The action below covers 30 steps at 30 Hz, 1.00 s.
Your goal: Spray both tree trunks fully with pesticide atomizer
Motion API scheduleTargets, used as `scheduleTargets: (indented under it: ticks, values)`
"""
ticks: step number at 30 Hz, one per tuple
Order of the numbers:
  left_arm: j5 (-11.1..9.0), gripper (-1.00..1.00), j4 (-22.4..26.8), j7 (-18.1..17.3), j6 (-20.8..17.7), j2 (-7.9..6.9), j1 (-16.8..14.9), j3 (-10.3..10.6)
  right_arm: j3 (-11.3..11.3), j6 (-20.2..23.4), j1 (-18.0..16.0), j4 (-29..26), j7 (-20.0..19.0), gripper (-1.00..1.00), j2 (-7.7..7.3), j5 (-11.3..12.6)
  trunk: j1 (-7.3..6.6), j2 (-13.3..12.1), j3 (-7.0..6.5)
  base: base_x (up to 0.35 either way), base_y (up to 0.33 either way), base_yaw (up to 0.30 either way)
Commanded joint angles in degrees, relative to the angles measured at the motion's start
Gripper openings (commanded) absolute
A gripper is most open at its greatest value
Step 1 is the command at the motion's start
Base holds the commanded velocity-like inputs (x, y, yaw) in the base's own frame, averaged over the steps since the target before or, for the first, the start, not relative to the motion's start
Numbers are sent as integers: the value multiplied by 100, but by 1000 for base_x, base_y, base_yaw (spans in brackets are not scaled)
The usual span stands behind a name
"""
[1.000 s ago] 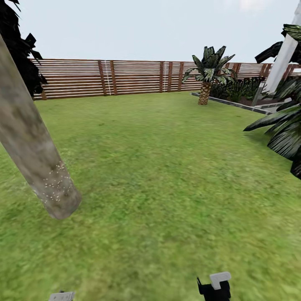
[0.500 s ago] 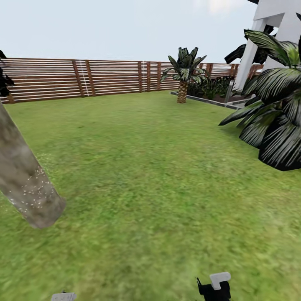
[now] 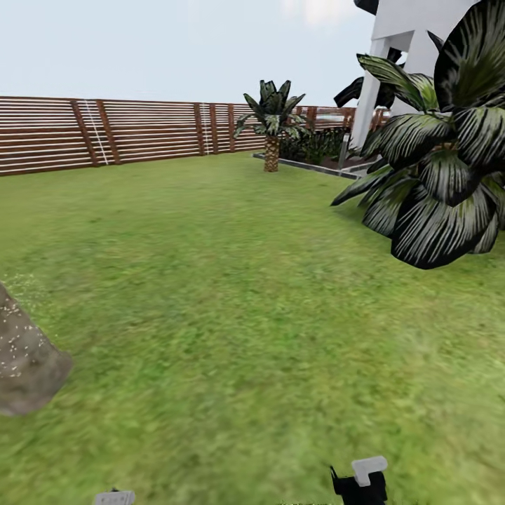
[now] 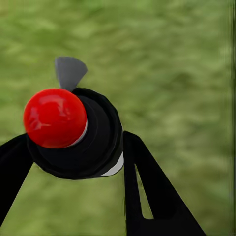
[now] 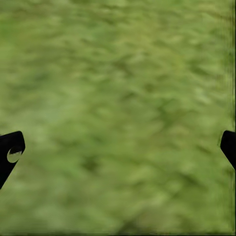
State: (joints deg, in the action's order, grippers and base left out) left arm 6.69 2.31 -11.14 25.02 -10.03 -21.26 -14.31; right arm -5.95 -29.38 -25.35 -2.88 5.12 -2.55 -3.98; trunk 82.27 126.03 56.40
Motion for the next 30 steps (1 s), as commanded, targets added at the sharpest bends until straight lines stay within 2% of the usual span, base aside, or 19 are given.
scheduleTargets:
  ticks: [1,5,12,30]
  values:
    - [61,-100,-3,-10,20,-4,0,-52,-36,-6,-5,7,56,100,0,-41,-1,2,5,0,0,-300]
    - [61,-100,-3,18,20,1,4,-47,-38,-6,-5,7,52,100,0,-41,-1,2,5,-118,0,-300]
    - [61,-100,-3,24,20,1,4,-46,-38,-6,-5,7,50,100,0,-41,-1,2,5,-319,63,-300]
    - [61,-100,-3,32,20,10,7,-46,-38,-6,-5,13,50,100,0,-41,-1,2,5,-300,206,-300]
